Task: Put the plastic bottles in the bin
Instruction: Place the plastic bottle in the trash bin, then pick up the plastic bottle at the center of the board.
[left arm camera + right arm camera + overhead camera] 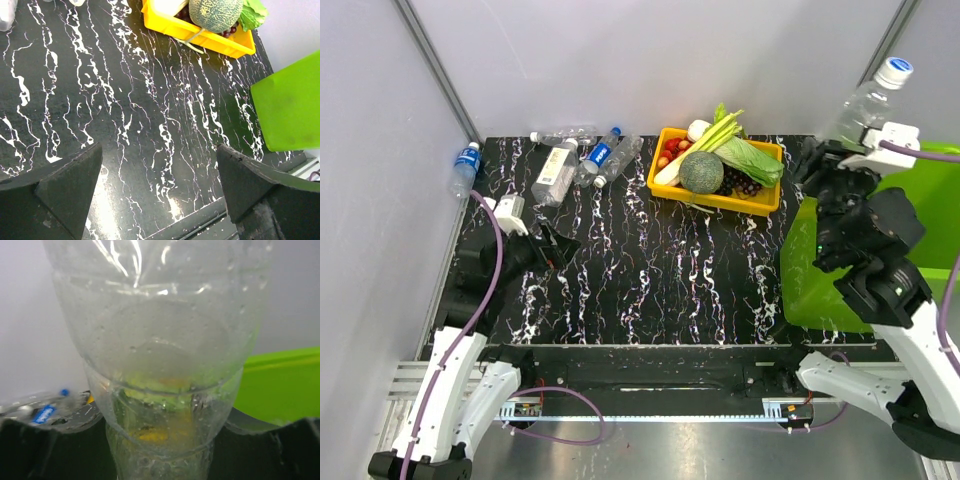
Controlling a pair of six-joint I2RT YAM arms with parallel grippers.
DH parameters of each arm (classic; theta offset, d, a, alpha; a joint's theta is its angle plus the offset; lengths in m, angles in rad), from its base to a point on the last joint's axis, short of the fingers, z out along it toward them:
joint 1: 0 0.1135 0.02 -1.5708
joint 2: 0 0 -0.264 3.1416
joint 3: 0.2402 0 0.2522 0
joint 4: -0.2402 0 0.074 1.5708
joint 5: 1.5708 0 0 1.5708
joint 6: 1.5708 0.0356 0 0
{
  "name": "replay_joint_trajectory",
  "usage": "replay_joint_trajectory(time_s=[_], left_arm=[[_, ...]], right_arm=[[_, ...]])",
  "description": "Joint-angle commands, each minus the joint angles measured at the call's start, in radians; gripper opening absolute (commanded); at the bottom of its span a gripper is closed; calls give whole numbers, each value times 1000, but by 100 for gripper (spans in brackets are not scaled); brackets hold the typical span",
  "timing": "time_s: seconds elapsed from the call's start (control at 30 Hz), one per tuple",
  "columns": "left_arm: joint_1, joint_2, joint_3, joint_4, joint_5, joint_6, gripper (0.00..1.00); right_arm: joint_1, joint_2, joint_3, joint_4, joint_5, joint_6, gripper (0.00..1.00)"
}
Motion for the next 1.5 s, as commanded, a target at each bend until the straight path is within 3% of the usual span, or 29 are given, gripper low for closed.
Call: replay_joint_trajectory(time_s=[0.0, 0.17, 0.33, 0.5, 0.67, 0.73, 0.8, 0.87, 0.97, 1.2, 1.47], left_arm=[[-4, -8, 17, 9, -37, 16, 99], [-3, 57, 29, 20, 0, 9, 99], [-4, 54, 24, 6, -6, 17, 99], [-4, 43, 26, 6, -34, 19, 99], [-4, 38, 23, 6, -52, 17, 99], [-3, 35, 27, 0, -74, 22, 99], [-3, 35, 33, -9, -92, 26, 99], [-3, 37, 30, -5, -98, 25, 99], [-3, 48, 33, -3, -108, 25, 99], [-3, 45, 33, -9, -174, 25, 99], [5, 121, 81, 9, -262, 8, 99]], right_arm=[[-9, -85, -52, -14, 292, -200, 29], [-12, -119, -135, 20, 444, -326, 36], [-14, -191, -152, 33, 442, -339, 70], [-12, -117, -123, 39, 519, -462, 93], [-14, -85, -89, 43, 526, -460, 98], [-12, -80, -85, 35, 474, -429, 98], [-12, -58, -43, -88, 401, -329, 97], [-11, -24, 32, -289, 237, -145, 96], [-12, 2, 44, -341, -38, -20, 96], [-12, 136, 17, -358, -530, 158, 92], [23, 180, -186, -125, -795, 350, 86]])
